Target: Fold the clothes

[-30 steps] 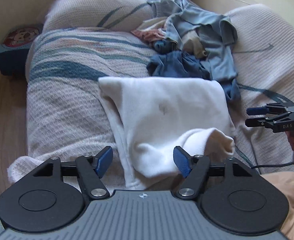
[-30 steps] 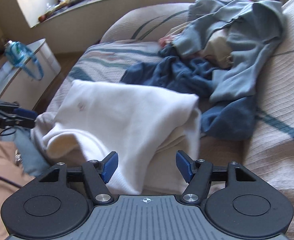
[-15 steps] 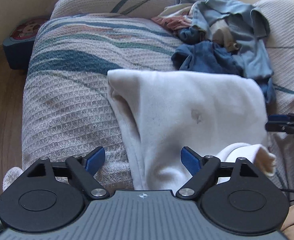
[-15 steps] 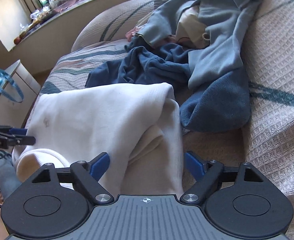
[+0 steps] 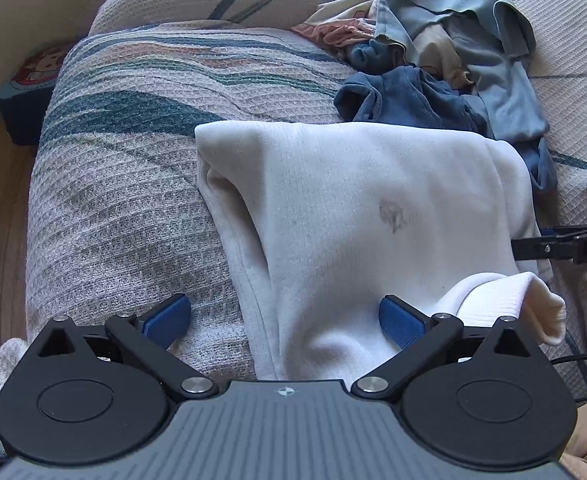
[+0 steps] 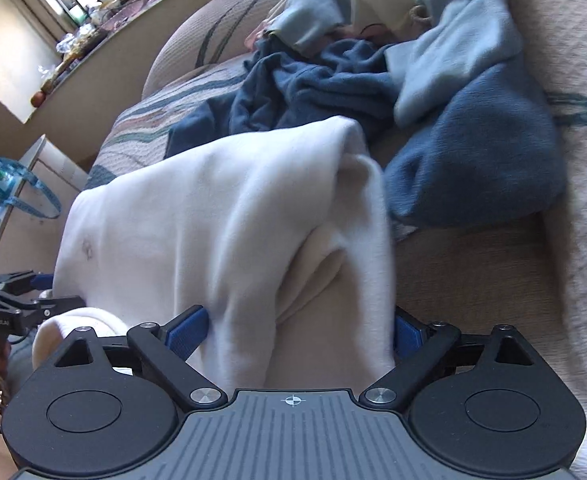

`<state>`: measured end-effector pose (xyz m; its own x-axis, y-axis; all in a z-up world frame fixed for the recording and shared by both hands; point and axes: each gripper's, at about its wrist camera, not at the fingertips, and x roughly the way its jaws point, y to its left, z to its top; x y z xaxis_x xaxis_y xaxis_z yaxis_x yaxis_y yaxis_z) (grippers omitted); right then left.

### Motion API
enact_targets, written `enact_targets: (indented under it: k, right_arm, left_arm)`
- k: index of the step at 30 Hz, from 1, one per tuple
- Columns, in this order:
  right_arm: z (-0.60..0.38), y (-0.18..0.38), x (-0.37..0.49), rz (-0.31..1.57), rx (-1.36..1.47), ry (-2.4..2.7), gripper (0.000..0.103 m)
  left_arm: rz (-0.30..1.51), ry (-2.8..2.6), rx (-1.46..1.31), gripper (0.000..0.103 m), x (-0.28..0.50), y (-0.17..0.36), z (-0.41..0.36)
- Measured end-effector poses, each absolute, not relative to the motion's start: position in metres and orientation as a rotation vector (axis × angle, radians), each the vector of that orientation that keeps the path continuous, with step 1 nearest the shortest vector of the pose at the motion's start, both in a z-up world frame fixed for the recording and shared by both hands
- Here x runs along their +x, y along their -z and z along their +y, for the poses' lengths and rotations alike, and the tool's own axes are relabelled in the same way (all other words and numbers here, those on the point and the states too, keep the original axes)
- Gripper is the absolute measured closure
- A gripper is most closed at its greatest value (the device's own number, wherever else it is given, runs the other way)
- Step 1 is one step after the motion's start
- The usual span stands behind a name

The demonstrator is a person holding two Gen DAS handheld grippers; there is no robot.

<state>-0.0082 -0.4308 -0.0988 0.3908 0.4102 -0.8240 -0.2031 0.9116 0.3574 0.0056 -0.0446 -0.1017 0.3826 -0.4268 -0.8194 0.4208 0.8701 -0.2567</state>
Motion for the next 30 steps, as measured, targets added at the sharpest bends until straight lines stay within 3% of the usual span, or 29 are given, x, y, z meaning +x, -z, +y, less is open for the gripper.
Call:
enact_targets:
  k: [1, 3, 4, 5, 10, 13, 16, 19, 22, 27, 29, 30]
  right_arm:
    - [-0.427, 0.099, -0.009, 1.104, 0.205, -0.395, 0.007]
    - [-0.420, 0.097, -0.010, 1.099, 0.178, -0.394, 0.010]
    - [-0.418, 0.095, -0.012, 1.092, 0.159, -0.393, 0.017]
    - [-0.416, 0.094, -0.014, 1.086, 0.145, -0.392, 0.020]
    - [-0.415, 0.084, -0.021, 1.059, 0.134, -0.395, 0.056]
    - [-0.409, 0.071, -0.026, 1.029, 0.104, -0.408, 0.072]
    - [-0.402, 0.057, -0.029, 0.997, 0.083, -0.427, 0.076]
    - [-0.394, 0.041, -0.027, 0.955, 0.049, -0.451, 0.078]
    - [-0.388, 0.026, -0.024, 0.904, 0.016, -0.452, 0.079]
    - [-0.378, 0.012, -0.017, 0.880, -0.036, -0.460, 0.079]
    - [-0.378, 0.017, -0.015, 0.902, -0.051, -0.449, 0.079]
    - [-0.379, 0.021, -0.015, 0.915, -0.049, -0.442, 0.079]
  left_arm:
    - [1.037, 0.534, -0.029, 0.009, 0.005, 0.101, -0.043]
    - [1.019, 0.535, -0.061, 0.031, 0.004, 0.096, -0.042]
    - [1.014, 0.541, -0.073, 0.047, 0.003, 0.093, -0.042]
    - [1.015, 0.552, -0.084, 0.054, 0.003, 0.091, -0.044]
    - [1.018, 0.554, -0.099, 0.075, 0.002, 0.088, -0.050]
    - [1.010, 0.553, -0.138, 0.079, 0.001, 0.080, -0.042]
    - [0.989, 0.539, -0.163, 0.081, 0.001, 0.066, -0.035]
    - [0.953, 0.524, -0.179, 0.081, 0.001, 0.052, -0.030]
    - [0.901, 0.511, -0.201, 0.091, 0.002, 0.036, -0.021]
    - [0.896, 0.463, -0.240, 0.091, 0.018, 0.022, -0.006]
    - [0.931, 0.448, -0.234, 0.088, 0.021, 0.032, -0.008]
    - [0.950, 0.456, -0.235, 0.080, 0.020, 0.039, -0.009]
